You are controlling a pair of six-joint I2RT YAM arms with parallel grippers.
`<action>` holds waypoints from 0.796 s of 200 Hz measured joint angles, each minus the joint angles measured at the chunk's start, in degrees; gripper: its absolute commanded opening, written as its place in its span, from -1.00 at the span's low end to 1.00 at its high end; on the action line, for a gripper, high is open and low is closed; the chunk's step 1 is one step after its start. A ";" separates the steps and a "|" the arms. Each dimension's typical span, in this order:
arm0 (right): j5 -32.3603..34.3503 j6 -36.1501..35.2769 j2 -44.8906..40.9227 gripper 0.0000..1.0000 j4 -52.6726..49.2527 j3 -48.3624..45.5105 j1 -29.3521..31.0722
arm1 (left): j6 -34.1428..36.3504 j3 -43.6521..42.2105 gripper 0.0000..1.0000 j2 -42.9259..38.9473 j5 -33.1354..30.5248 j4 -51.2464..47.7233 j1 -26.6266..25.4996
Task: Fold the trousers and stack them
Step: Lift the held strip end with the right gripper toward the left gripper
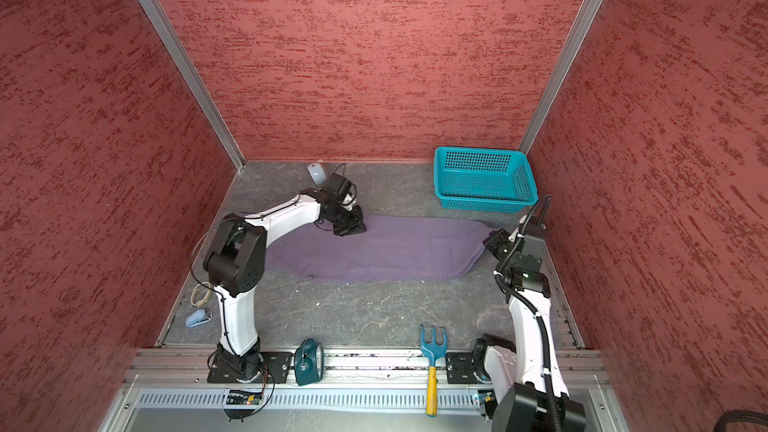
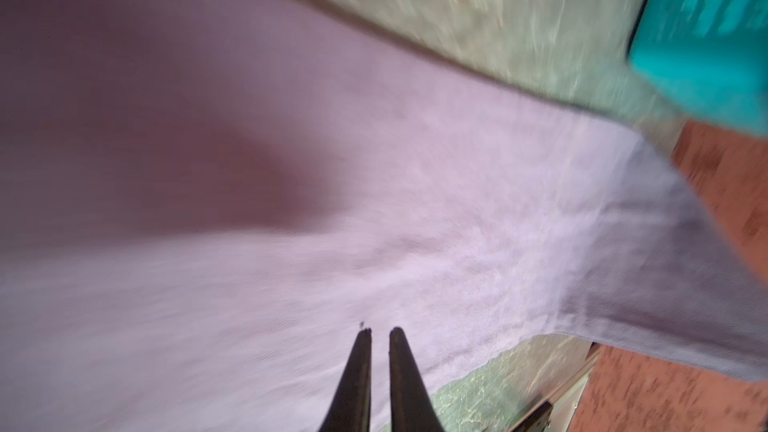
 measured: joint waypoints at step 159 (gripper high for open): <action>19.37 -9.64 36.98 -1.00 7.43 18.08 51.08 | -3.21 -16.35 -0.76 -12.55 -4.37 -0.13 9.22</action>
